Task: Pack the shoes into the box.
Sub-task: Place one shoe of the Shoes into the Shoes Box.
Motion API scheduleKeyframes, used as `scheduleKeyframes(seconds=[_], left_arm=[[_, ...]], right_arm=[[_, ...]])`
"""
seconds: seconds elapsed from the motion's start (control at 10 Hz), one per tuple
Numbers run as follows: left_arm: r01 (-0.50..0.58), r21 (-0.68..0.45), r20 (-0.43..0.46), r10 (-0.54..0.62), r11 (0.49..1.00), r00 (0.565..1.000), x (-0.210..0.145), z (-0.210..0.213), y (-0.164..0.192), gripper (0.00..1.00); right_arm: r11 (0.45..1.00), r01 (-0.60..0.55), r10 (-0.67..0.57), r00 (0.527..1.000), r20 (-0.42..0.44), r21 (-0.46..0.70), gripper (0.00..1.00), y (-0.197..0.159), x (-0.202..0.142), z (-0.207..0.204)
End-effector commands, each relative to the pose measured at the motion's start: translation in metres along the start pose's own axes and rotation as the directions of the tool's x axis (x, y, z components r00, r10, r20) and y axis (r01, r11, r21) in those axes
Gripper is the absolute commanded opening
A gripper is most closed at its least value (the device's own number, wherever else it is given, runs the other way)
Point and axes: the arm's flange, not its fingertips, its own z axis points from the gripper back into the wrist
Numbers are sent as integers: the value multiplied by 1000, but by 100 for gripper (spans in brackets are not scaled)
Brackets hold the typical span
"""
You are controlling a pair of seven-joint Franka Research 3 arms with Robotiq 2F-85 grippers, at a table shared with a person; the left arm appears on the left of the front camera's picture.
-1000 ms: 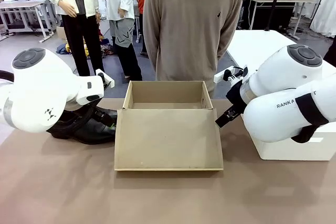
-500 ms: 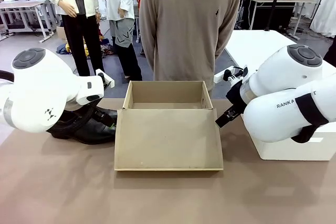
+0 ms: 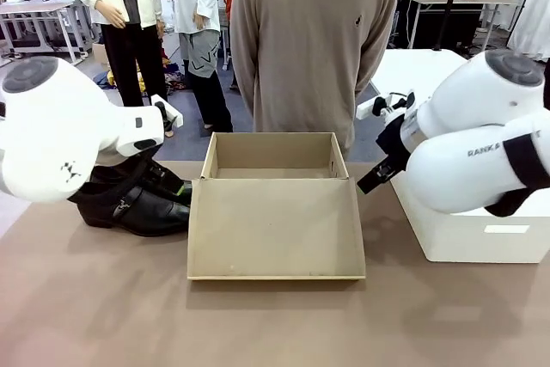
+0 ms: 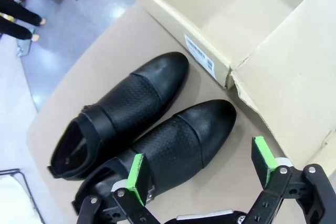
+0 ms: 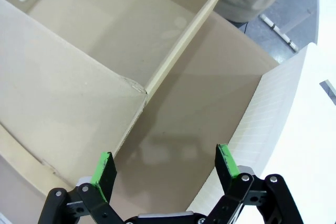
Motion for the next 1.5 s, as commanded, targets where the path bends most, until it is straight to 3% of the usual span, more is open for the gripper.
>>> scheduleKeyframes(seconds=[0.0, 0.2, 0.4, 0.7, 1.0, 1.4], left_arm=[[48, 18, -1, -48, 999, 999, 6, 24, 2, 100], [115, -37, 41, -114, 993, 993, 10, 47, 6, 100], [251, -126, 86, -242, 960, 967, 9, 74, 23, 100], [370, -262, 175, -333, 891, 926, 4, 104, 41, 100], [473, -338, 306, -380, 814, 873, -10, 127, 47, 100], [505, -354, 374, -376, 787, 848, -19, 138, 44, 100]], right_arm=[[998, -8, 6, 1000, 27, 67, 100, -4, 7, 24], [992, -41, 32, 997, 76, 119, 100, -7, 8, 44], [968, -130, 96, 982, 163, 216, 100, -15, 1, 71], [923, -257, 170, 940, 296, 288, 100, -32, -14, 108], [875, -312, 168, 913, 372, 371, 100, -46, -28, 125], [837, -330, 135, 897, 420, 437, 100, -60, -39, 133]])
